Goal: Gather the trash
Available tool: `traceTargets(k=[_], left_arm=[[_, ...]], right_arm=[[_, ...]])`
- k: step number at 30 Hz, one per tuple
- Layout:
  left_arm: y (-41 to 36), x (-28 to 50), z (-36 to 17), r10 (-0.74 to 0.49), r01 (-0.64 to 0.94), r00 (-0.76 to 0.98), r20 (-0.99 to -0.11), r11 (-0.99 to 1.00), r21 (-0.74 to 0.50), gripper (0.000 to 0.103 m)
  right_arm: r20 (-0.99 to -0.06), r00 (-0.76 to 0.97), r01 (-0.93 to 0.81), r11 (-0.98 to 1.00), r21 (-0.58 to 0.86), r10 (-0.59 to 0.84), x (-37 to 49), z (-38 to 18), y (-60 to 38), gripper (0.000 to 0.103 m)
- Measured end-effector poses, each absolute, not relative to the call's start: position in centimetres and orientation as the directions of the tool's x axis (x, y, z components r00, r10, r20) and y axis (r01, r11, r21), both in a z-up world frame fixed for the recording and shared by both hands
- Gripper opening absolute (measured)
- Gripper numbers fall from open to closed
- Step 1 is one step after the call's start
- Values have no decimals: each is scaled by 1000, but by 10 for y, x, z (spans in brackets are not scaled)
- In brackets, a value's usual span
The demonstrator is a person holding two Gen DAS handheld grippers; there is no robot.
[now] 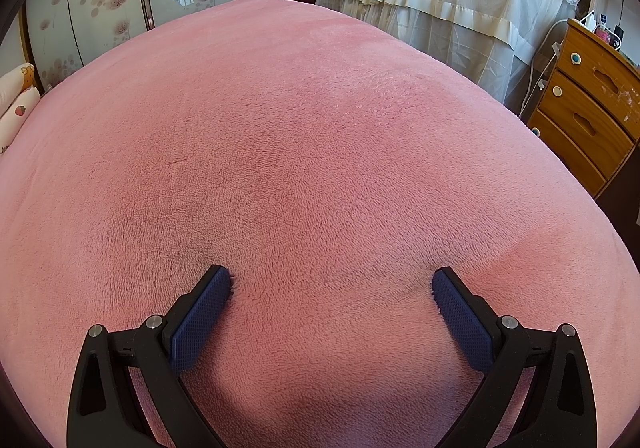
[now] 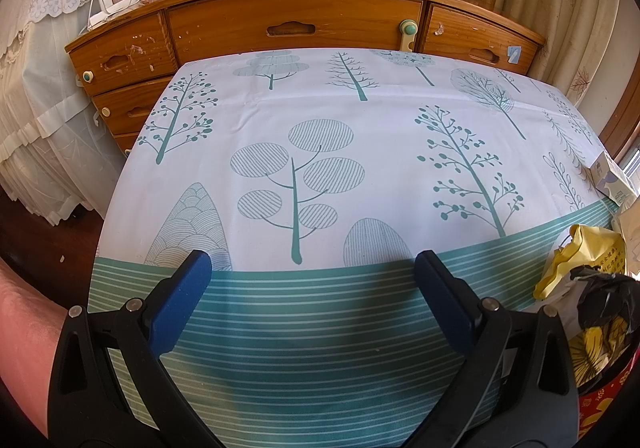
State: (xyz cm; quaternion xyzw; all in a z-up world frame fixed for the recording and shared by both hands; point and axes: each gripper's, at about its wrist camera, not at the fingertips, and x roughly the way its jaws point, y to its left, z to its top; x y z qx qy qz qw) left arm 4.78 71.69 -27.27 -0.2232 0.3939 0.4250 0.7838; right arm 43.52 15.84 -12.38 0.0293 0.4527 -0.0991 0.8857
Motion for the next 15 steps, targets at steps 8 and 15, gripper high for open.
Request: traceTargets(k=[8, 15], left_arm=[[716, 48, -273, 491, -843, 328, -807, 538, -15, 102], [716, 47, -273, 491, -843, 328, -807, 538, -15, 102]], right_arm=[[-808, 570, 202, 979, -37, -149, 436, -121, 160, 100], [-808, 571, 202, 979, -37, -149, 434, -121, 161, 100]])
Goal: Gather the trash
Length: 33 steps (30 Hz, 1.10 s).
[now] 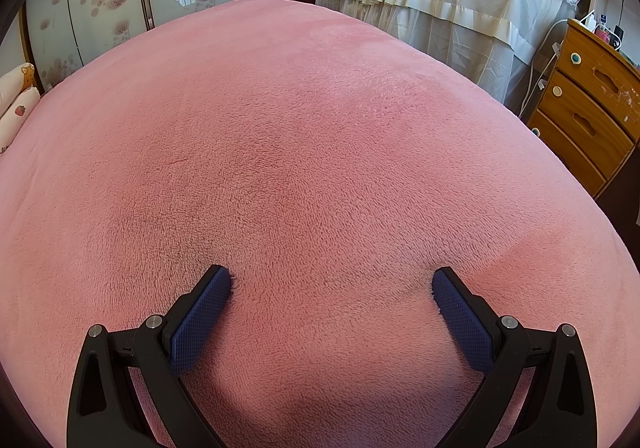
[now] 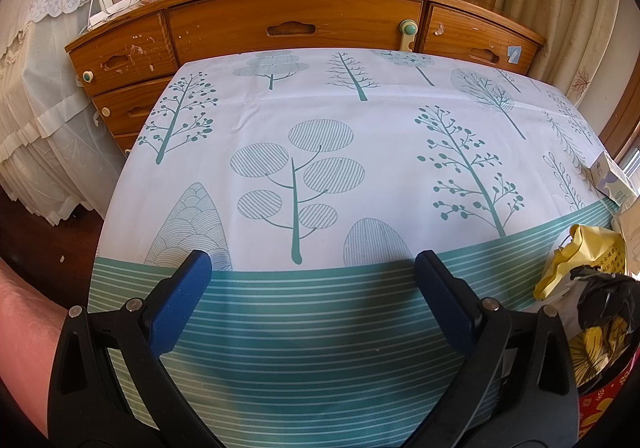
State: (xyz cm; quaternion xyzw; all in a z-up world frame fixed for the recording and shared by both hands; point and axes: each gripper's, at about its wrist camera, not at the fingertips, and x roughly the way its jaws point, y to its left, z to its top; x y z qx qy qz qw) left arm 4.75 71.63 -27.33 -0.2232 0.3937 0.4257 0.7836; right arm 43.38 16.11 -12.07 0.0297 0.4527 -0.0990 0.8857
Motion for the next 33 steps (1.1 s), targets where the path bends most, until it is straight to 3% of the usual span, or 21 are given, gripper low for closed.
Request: traceTargets(k=[33], left_arm=[[716, 48, -274, 493, -844, 326, -806, 536, -13, 101]], right_arm=[[-808, 571, 202, 979, -36, -148, 444, -121, 160, 100]])
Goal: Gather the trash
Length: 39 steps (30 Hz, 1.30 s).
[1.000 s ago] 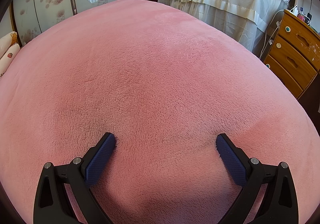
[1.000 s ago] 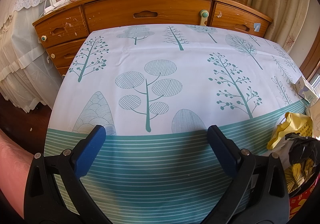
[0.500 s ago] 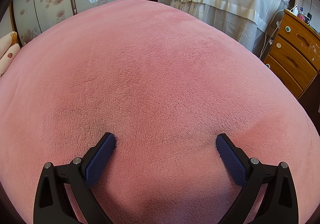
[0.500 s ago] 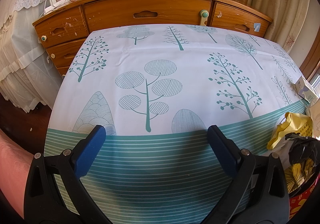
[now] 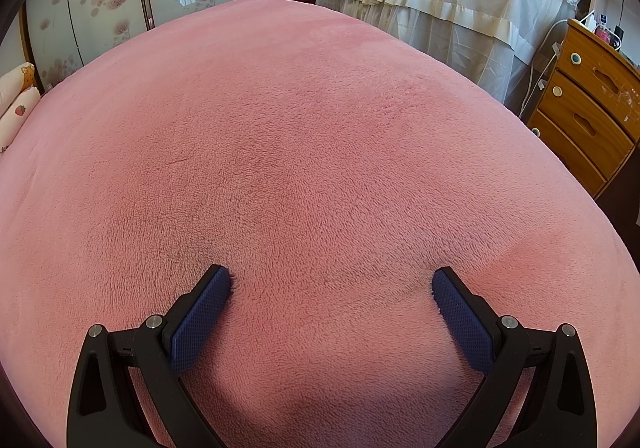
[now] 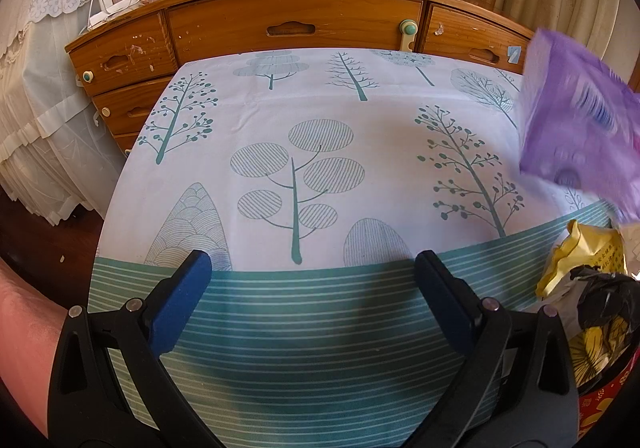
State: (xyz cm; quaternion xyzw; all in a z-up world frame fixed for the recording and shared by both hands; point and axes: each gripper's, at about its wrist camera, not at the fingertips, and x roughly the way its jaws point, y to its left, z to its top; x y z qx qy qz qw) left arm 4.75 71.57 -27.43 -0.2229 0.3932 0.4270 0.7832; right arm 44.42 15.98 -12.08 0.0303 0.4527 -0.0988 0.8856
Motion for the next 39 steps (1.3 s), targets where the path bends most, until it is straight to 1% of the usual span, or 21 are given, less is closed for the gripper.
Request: traceTargets(k=[39], left_arm=[[716, 48, -275, 496, -846, 322, -806, 532, -10, 102]], right_arm=[[-808, 570, 204, 978, -33, -146, 458, -122, 148, 100]])
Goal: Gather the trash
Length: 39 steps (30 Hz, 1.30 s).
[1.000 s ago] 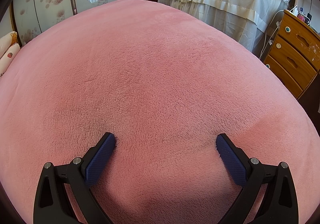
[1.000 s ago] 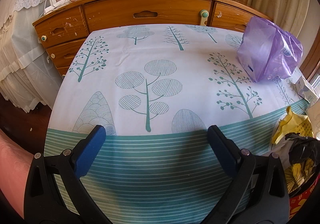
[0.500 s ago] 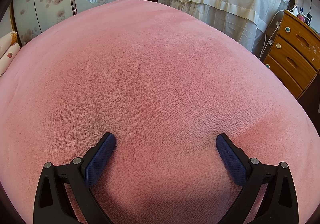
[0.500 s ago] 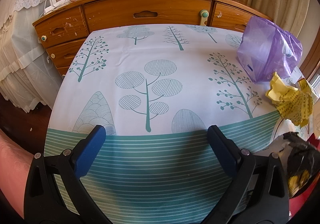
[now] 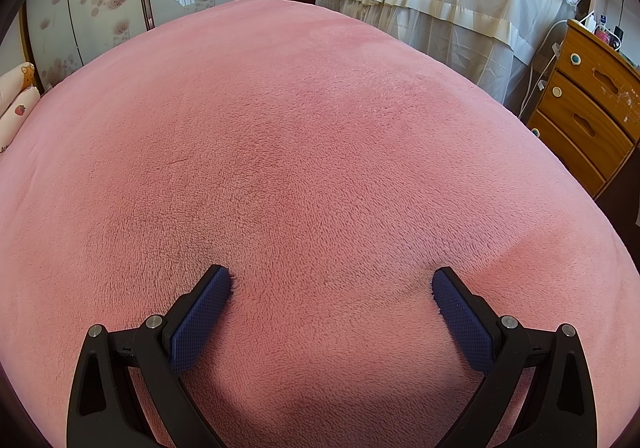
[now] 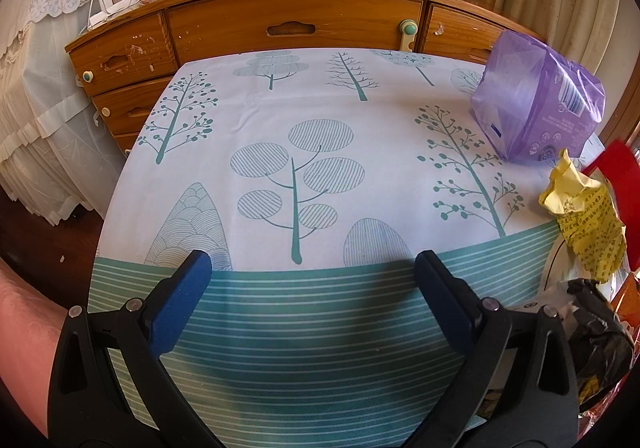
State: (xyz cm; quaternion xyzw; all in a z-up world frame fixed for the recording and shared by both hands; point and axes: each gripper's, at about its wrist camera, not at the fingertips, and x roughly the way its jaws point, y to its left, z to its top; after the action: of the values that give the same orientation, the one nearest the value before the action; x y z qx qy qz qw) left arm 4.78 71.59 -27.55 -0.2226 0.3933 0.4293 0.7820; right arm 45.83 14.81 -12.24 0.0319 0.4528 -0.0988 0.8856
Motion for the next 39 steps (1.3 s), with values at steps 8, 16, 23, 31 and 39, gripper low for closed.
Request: traceTargets(k=[8, 16, 23, 31, 39], left_arm=[[715, 47, -276, 497, -847, 321, -806, 532, -10, 102], [715, 47, -276, 498, -848, 319, -806, 530, -8, 102], [715, 47, -276, 499, -848, 319, -806, 530, -8, 102], [715, 48, -276, 499, -849, 318, -806, 529, -7, 102], [715, 48, -276, 500, -849, 318, -805, 528, -7, 102]], right_arm=[[-808, 571, 204, 978, -33, -146, 460, -122, 147, 100], [-808, 570, 205, 978, -32, -146, 467, -124, 138, 100], [-808, 570, 205, 978, -32, -145, 469, -124, 136, 100], [-808, 570, 205, 978, -31, -145, 467, -124, 138, 100], [-808, 571, 208, 978, -26, -143, 468, -124, 137, 100]])
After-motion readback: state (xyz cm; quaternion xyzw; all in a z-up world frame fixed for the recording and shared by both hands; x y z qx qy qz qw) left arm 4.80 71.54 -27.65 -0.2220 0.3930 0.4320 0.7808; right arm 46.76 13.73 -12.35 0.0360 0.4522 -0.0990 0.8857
